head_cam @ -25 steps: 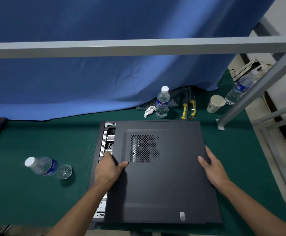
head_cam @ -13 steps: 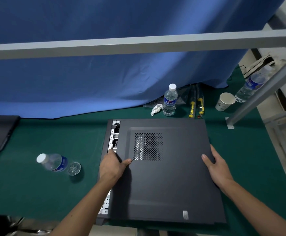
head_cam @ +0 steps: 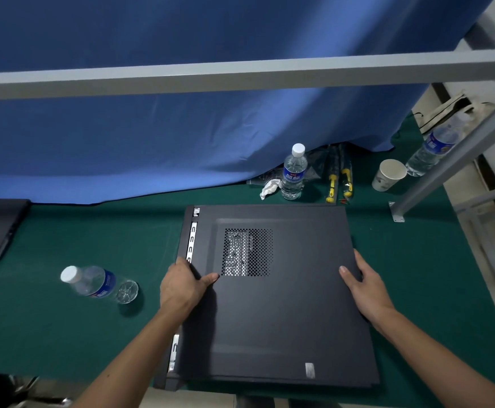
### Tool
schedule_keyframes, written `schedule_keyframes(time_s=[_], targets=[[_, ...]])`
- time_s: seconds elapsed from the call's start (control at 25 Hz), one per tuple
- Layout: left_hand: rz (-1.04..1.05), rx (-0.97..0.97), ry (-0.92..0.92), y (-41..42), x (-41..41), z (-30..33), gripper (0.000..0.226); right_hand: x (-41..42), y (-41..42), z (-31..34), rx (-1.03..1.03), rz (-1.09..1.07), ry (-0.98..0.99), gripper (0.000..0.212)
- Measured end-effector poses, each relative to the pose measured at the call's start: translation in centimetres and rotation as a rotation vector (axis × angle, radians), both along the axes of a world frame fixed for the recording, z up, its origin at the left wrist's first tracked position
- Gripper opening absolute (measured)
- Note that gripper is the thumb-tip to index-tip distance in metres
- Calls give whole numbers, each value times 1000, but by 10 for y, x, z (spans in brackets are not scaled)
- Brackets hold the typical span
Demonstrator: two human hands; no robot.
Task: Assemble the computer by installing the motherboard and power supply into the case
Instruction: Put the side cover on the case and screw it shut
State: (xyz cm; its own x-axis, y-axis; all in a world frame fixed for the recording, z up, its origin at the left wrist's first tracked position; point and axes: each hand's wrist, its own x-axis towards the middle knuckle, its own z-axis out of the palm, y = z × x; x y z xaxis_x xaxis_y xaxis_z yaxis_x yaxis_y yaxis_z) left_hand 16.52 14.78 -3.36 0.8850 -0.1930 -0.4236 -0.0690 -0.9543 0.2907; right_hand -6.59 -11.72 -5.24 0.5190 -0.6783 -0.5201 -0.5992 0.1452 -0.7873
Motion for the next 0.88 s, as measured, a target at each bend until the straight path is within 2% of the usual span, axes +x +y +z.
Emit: schedule_keyframes(time_s=[0.24, 0.48, 0.68, 0.88], targets=[[11, 23, 2, 8, 5, 3, 62, 14, 6, -2, -108, 38, 107, 61], [-28, 85, 5, 9, 11, 7, 64, 22, 17, -1, -322, 116, 384, 67], [-78, 163, -22, 7, 14, 7, 72, 18, 20, 0, -249, 112, 252, 72], [-197, 304, -21, -1, 29, 13, 66, 14, -7, 6, -183, 212, 214, 78]])
